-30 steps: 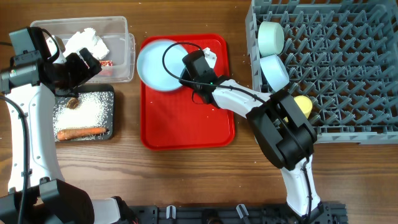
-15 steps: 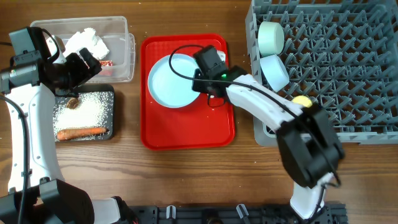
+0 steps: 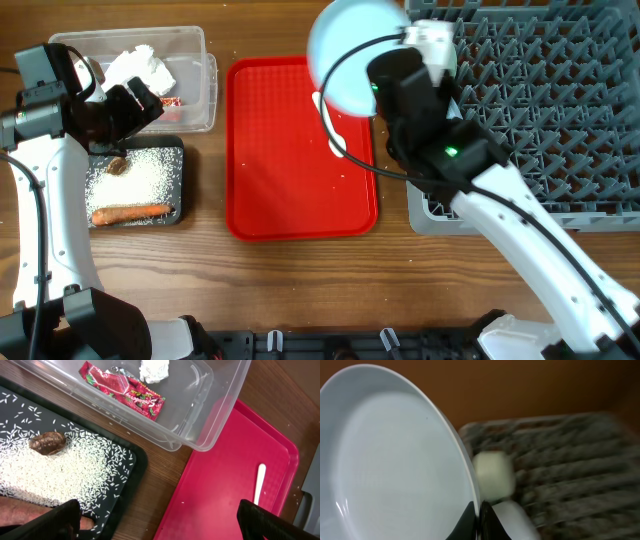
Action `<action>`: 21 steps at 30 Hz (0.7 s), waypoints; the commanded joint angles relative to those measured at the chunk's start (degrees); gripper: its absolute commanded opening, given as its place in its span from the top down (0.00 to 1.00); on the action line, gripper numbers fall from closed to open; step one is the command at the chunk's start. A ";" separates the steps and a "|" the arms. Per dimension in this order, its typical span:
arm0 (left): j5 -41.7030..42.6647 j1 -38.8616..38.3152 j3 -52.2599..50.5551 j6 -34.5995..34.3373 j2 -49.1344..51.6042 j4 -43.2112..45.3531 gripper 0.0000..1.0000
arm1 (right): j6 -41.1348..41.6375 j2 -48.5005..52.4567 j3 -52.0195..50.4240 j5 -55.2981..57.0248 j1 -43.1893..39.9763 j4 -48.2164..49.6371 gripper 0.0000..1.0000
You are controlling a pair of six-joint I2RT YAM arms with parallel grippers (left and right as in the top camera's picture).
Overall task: Sort waste into correct bins and load items into the dishwasher rack
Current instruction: 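Lift the plate and stand it upright in the rack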
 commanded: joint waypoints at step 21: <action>-0.35 0.26 0.11 -0.50 -0.04 0.13 0.00 | -16.24 11.72 -1.99 5.05 -31.21 14.93 0.96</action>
